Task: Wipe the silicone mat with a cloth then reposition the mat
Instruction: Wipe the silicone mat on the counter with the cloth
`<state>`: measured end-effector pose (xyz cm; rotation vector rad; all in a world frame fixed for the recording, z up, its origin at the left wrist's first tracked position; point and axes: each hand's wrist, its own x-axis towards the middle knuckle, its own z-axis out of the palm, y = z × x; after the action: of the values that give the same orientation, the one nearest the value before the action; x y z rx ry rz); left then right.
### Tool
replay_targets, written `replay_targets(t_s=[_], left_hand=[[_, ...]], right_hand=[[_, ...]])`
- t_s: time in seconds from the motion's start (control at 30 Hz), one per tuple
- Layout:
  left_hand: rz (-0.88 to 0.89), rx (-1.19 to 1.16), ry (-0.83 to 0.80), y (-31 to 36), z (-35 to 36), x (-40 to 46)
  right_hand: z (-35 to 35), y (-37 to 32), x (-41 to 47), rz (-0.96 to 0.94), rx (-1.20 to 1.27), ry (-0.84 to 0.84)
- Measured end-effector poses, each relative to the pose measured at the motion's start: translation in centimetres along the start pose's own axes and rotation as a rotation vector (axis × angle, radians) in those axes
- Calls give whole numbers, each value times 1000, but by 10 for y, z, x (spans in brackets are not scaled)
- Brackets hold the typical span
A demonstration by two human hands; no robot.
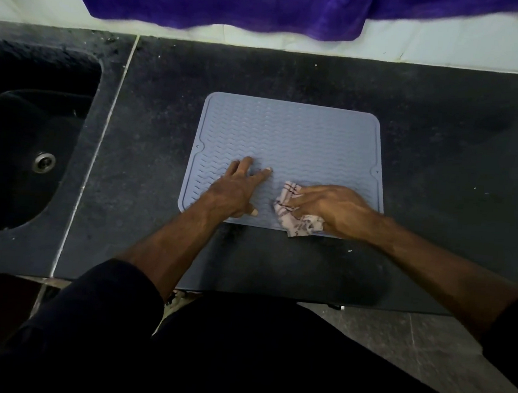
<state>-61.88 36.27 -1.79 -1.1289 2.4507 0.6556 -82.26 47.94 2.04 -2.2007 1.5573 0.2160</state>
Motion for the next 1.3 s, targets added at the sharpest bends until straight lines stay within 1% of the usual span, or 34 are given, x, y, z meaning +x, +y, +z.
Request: replay_targets(t_s=[0.1,0.17,0.23,0.33,0.4,0.47,0.5,0.57,0.67,0.7,0.77,0.8,0.87,0.93,1.0,1.03,1.1,1.17,1.23,1.3], left_hand=[[-7,-8,-7,-1,0,0],[-8,-7,-9,-1,-1,0],[0,-4,-8,-1,-1,0],[21,-14,4,1,-4,0],[34,-33,15,0,-7,-1],[45,-32,-5,-3,-9,-2],[49,-27,-17,-5,-11,-2],[54,-22,-26,-7,-12,-2],[53,-16,-26,-7,-11,-4],[57,-24,-31,-8,-11,-5],[86,-58,-48,-13,-12,-7],[112,-94,-53,-16,-15,-8],[167,-211,-12,-25,-20,-10],[171,-286,110,-34,-25,-12],[130,-246,237,-42,-25,-11],[110,-212,268,-47,-24,-10],[72,-126,248,-54,-19,-9],[52,-53,216,-59,-11,-10],[48,-54,229,-60,-3,-12],[48,-72,234,-60,-1,-12]], right_hand=[[-6,7,-2,79,-59,-8],[-13,5,3,110,-23,30],[-19,-1,8,105,45,93],[-23,-21,22,38,82,167],[-21,-35,33,1,54,114],[-13,-40,37,-13,33,-8],[-8,-37,35,-33,-15,-29],[0,-27,28,-53,-53,-32],[-4,-15,18,38,-3,-51],[-8,-13,17,56,-25,-56],[-17,-10,18,80,-32,-33],[-22,-9,19,93,16,-8],[-27,-11,24,105,120,46],[-28,-19,34,74,150,90],[-23,-31,48,5,112,84],[-20,-37,54,-39,77,57],[-9,-44,61,-122,-10,10],[-2,-42,57,-158,-32,9],[1,-35,47,-161,-35,2],[0,-30,38,-119,-56,-2]])
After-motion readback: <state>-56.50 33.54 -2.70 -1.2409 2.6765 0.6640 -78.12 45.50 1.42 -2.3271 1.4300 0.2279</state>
